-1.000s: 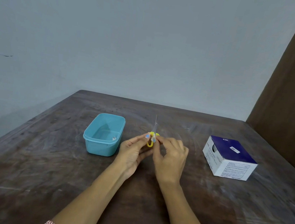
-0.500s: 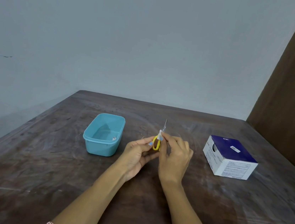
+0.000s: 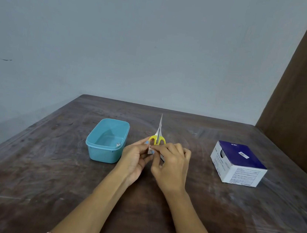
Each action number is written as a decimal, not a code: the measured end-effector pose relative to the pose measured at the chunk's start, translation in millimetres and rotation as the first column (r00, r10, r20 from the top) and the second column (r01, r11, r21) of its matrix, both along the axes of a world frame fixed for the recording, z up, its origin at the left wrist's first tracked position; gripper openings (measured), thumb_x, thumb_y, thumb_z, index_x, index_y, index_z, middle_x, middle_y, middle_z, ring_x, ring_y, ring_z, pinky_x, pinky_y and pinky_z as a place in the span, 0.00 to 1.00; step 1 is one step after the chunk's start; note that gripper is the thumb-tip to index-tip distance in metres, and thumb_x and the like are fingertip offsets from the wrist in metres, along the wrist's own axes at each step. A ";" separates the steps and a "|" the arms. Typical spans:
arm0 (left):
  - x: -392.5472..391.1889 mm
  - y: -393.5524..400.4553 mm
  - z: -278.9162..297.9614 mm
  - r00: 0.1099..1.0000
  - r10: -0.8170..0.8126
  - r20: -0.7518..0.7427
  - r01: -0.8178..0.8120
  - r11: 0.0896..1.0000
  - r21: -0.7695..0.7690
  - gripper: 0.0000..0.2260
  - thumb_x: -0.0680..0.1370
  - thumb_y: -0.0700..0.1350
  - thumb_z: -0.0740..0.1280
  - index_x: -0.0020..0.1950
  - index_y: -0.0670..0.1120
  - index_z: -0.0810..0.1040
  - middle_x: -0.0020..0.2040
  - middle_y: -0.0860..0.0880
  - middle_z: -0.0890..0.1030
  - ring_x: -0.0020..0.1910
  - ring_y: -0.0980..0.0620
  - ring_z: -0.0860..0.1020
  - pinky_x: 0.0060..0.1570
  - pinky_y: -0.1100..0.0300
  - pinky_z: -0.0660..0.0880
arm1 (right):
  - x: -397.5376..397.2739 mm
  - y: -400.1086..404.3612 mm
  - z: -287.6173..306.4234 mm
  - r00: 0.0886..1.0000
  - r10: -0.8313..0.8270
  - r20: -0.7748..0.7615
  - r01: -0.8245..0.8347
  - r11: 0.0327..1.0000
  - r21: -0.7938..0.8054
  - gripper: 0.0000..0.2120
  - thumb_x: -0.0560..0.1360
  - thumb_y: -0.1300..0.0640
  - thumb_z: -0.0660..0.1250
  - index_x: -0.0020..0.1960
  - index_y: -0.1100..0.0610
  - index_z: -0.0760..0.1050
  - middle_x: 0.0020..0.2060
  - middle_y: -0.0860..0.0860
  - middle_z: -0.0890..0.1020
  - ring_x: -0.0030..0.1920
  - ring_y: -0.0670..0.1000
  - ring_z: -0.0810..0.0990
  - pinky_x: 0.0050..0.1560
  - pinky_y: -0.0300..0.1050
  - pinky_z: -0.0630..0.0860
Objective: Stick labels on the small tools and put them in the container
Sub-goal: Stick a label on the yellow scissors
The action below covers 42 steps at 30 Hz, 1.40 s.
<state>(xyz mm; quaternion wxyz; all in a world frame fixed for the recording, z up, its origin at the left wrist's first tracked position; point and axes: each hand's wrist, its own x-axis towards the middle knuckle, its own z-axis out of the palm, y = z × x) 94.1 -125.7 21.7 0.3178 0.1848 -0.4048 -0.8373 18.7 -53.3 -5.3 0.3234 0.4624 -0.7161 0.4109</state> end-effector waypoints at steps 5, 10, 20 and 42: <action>-1.7 3.5 -1.9 0.999 -0.029 0.019 0.029 0.999 -0.021 0.10 0.78 0.35 0.59 0.54 0.40 0.79 0.43 0.45 0.85 0.41 0.53 0.83 0.39 0.62 0.80 | -3.0 -0.2 1.7 0.987 -0.158 -0.023 0.154 0.983 -0.102 0.07 0.73 0.56 0.64 0.43 0.51 0.81 0.36 0.46 0.80 0.38 0.51 0.76 0.47 0.45 0.63; -0.7 4.8 -3.2 0.998 -0.055 0.027 0.056 0.998 -0.027 0.10 0.78 0.35 0.60 0.55 0.39 0.79 0.47 0.43 0.84 0.44 0.52 0.83 0.44 0.60 0.81 | -3.7 -0.2 0.9 0.982 -0.186 -0.022 0.183 0.978 -0.103 0.06 0.72 0.53 0.65 0.43 0.50 0.81 0.36 0.45 0.80 0.39 0.50 0.75 0.48 0.47 0.62; -2.9 3.2 -6.2 0.997 -0.058 0.059 0.062 0.996 -0.067 0.11 0.78 0.35 0.61 0.57 0.39 0.79 0.52 0.41 0.83 0.48 0.49 0.82 0.44 0.60 0.81 | -6.1 0.5 0.5 0.968 -0.248 0.025 0.249 0.960 -0.127 0.08 0.73 0.50 0.64 0.41 0.49 0.82 0.34 0.44 0.80 0.41 0.47 0.72 0.51 0.47 0.60; -3.7 4.1 -6.9 0.999 -0.022 0.033 0.024 0.998 -0.056 0.10 0.78 0.34 0.60 0.53 0.40 0.80 0.47 0.43 0.84 0.45 0.50 0.83 0.41 0.61 0.81 | -4.9 0.8 -0.8 0.986 -0.134 0.104 0.144 0.985 -0.098 0.07 0.71 0.52 0.64 0.41 0.50 0.80 0.35 0.45 0.80 0.38 0.49 0.75 0.48 0.45 0.63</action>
